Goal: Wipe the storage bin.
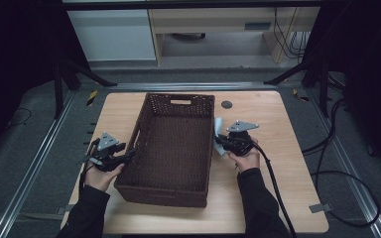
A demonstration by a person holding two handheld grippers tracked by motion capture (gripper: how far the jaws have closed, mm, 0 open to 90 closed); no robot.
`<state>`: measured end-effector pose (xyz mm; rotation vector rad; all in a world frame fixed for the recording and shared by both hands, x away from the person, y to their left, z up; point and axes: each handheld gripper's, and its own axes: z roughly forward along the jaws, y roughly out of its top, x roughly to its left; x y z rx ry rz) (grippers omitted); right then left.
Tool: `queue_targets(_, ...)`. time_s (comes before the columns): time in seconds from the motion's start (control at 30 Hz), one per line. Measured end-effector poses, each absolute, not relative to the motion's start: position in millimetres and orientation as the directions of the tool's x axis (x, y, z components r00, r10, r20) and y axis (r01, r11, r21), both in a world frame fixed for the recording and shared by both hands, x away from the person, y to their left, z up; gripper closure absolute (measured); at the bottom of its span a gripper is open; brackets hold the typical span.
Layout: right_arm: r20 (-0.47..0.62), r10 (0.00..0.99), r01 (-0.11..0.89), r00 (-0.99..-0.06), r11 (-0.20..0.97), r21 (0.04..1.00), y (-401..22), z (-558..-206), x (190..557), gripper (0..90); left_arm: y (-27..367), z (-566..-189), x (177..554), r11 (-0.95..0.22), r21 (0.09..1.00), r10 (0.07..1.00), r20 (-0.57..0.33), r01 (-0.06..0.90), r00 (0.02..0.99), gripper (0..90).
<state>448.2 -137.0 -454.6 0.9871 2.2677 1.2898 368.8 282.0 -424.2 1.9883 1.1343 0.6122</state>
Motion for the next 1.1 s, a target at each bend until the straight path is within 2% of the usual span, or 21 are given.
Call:
queue_targets(0.1,0.020,0.710,0.349,-0.704,0.321,0.881,-139,-432,441,83.9,282,-421,365,-0.326,0.805,0.862,0.038,0.495,0.505,47.4)
queue_targets(0.23,-0.003,0.698,0.329,-0.716,0.341,0.880,-138,-426,433,83.9,280,-421,358,-0.359,0.791,0.849,0.056,0.496,0.526,54.5)
queue_targets(0.47,0.022,0.705,0.388,-0.708,0.362,0.847,-137,-457,426,83.9,281,-427,357,-0.349,0.786,0.850,0.036,0.510,0.526,66.9)
queue_targets(0.77,0.072,0.708,0.465,-0.702,0.380,0.800,-135,-498,423,83.8,280,-427,364,-0.357,0.788,0.853,0.057,0.501,0.518,68.5)
queue_targets(0.9,0.062,0.695,0.439,-0.716,0.380,0.814,-134,-487,422,83.8,279,-428,368,-0.348,0.792,0.858,0.054,0.501,0.512,68.2)
queue_targets(1.1,0.031,0.682,0.351,-0.730,0.336,0.874,-138,-442,418,83.9,278,-428,374,-0.345,0.796,0.864,0.062,0.497,0.500,65.0)
